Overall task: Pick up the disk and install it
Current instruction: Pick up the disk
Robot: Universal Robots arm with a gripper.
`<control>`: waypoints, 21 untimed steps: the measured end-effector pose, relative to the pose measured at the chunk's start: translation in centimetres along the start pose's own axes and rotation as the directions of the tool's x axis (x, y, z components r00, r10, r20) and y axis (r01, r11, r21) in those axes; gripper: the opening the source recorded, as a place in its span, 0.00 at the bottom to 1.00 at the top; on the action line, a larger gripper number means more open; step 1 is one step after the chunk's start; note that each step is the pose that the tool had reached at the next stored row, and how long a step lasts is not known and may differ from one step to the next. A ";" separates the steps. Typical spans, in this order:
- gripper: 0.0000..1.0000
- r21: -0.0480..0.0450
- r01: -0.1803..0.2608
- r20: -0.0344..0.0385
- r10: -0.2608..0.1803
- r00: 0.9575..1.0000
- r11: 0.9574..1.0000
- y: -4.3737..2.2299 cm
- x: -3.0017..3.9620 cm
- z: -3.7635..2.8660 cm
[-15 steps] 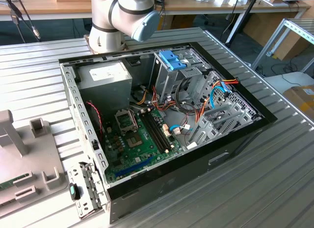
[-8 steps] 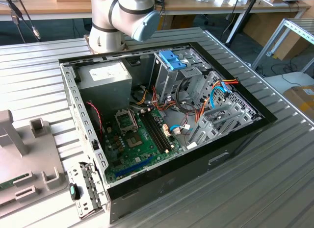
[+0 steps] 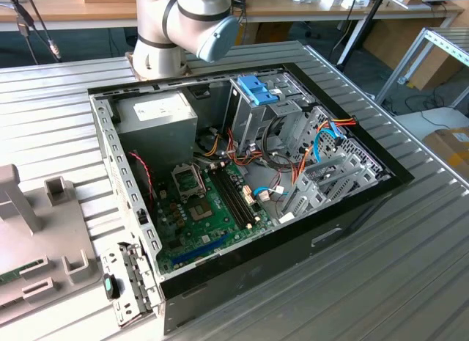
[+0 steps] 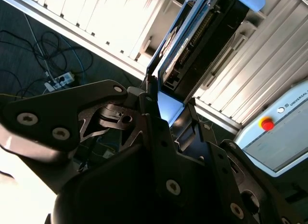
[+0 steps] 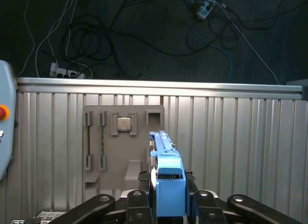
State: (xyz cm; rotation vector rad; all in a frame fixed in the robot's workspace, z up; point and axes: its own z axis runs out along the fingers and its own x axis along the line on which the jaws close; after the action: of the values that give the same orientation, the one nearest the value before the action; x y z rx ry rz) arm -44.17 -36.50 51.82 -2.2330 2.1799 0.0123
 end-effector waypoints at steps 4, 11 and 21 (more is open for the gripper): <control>0.37 0.000 0.000 0.000 0.000 1.000 1.000 -0.40 -0.01 0.00; 0.37 0.000 0.000 0.000 0.000 1.000 1.000 -0.88 -0.04 0.01; 0.37 0.000 0.000 0.000 0.000 1.000 1.000 -1.69 -0.11 0.01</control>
State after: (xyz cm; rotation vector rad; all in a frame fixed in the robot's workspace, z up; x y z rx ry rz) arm -42.48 -36.35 51.82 -2.2330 2.1799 0.0123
